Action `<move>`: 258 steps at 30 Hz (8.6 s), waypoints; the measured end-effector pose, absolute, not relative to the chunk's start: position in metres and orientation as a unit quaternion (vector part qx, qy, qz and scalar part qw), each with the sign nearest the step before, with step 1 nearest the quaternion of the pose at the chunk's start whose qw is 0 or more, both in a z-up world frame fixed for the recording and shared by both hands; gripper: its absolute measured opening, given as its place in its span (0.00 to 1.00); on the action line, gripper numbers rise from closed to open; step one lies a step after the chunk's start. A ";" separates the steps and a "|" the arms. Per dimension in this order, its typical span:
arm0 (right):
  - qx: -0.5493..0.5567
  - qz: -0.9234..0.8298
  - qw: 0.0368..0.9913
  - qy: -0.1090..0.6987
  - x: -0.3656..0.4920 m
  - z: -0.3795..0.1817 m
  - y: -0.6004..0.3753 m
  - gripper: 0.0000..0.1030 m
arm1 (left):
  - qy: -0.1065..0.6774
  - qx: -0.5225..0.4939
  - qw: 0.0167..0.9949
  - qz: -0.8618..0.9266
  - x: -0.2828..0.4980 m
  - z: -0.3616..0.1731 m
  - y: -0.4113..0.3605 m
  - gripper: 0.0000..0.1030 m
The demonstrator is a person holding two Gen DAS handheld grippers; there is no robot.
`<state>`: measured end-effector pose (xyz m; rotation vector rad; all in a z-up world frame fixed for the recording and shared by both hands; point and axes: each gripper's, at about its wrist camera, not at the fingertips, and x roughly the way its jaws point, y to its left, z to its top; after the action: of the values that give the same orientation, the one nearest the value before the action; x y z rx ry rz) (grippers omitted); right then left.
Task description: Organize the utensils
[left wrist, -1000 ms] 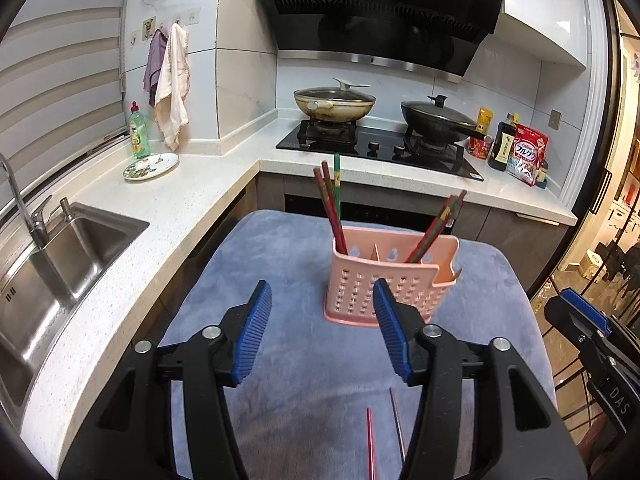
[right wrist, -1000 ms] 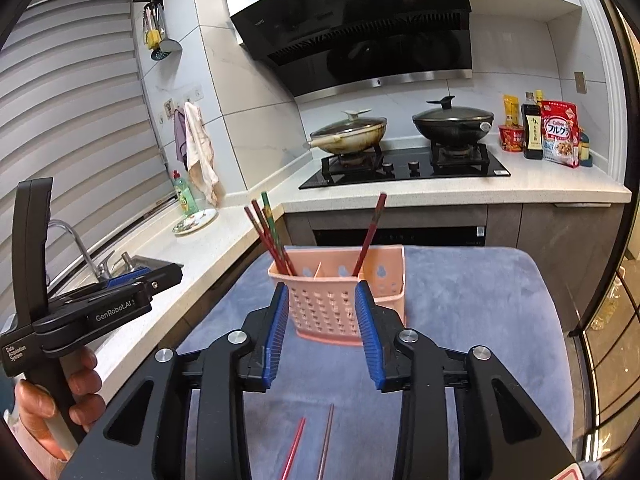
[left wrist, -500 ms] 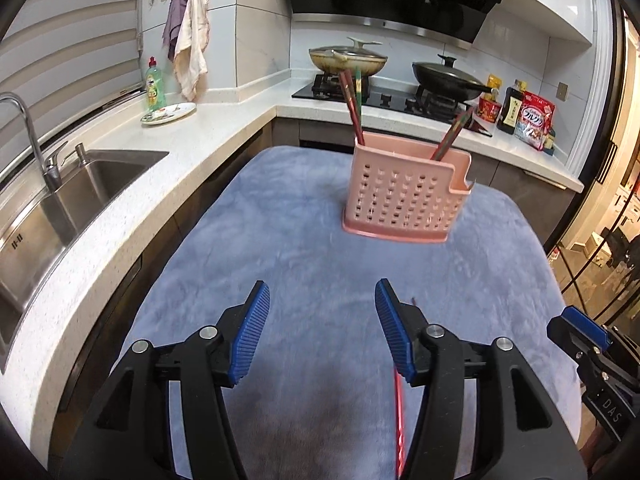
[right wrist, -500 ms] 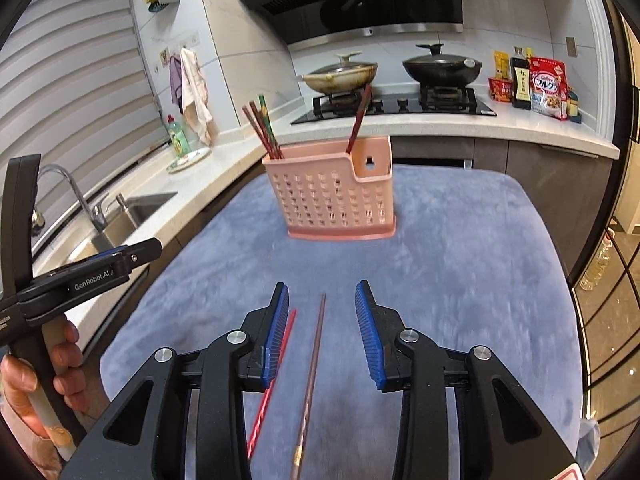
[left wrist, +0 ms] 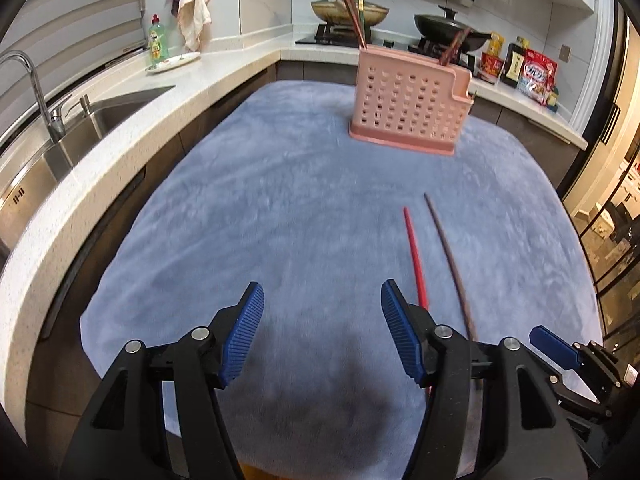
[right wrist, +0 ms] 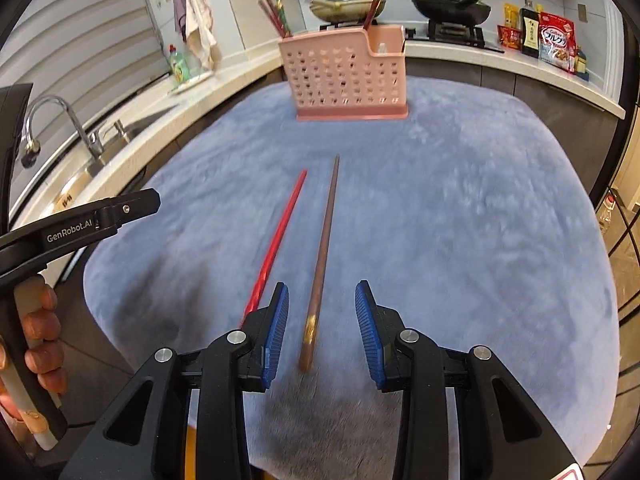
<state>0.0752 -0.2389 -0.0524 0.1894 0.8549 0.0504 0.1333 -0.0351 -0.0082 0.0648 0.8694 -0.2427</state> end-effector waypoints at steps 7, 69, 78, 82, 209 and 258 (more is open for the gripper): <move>0.068 0.024 0.900 0.429 0.067 -0.076 -0.220 0.33 | 0.448 0.034 0.886 -0.115 0.114 -0.031 -0.028 0.57; 0.129 0.001 0.902 0.413 0.013 -0.066 -0.253 0.07 | 0.491 0.060 0.848 -0.193 0.072 -0.058 -0.072 0.07; 0.135 0.016 0.925 0.354 0.013 -0.008 -0.259 0.08 | 0.475 0.039 0.855 -0.203 0.078 -0.018 -0.070 0.07; 0.135 0.020 0.935 0.328 0.016 0.015 -0.264 0.08 | 0.459 0.042 0.864 -0.202 0.080 0.002 -0.072 0.07; 0.083 -0.032 0.962 0.257 0.230 0.120 -0.292 0.56 | 0.273 0.070 0.954 -0.101 0.275 0.146 -0.113 0.64; 0.083 -0.065 0.926 0.363 0.193 0.038 -0.285 0.93 | 0.375 0.114 0.917 -0.073 0.232 0.046 -0.105 0.93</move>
<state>0.1933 -0.2848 0.0381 0.1701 0.7439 -0.1332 0.2322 -0.1052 0.0457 0.2353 0.7705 -0.1497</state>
